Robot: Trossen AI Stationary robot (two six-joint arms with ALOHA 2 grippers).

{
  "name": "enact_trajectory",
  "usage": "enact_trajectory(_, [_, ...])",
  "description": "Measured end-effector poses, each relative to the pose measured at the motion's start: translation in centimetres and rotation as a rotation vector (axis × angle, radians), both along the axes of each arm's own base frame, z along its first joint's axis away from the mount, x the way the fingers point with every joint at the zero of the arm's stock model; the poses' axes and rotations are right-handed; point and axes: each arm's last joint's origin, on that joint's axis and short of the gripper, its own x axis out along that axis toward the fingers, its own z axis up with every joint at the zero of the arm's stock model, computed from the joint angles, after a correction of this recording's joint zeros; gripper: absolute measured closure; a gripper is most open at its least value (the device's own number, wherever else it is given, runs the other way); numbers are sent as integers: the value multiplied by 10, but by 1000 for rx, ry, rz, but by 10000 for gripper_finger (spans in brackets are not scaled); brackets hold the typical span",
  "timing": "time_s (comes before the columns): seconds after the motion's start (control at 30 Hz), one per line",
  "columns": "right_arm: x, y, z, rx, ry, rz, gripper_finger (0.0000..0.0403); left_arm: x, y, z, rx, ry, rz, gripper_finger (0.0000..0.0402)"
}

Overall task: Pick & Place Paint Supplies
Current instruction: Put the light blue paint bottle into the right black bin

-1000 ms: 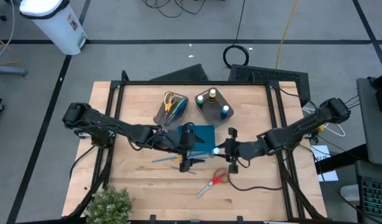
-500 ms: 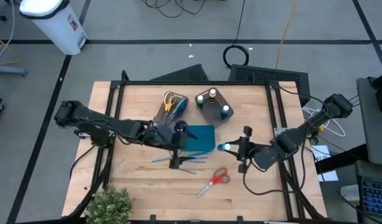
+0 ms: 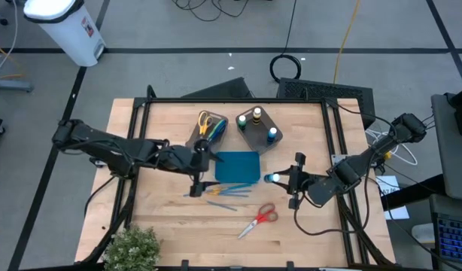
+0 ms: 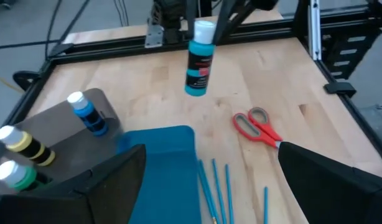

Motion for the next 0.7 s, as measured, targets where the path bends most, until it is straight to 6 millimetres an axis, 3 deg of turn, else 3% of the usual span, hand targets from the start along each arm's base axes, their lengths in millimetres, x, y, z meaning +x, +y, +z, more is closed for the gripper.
enact_trajectory(0.43, [5,-5,2,-9,-20,-16,298,-69,21,-29,-47,-234,24,33])
enact_trajectory(0.7, [30,-43,16,79,-78,13,298,-91,31,-44,-74,-378,50,23])
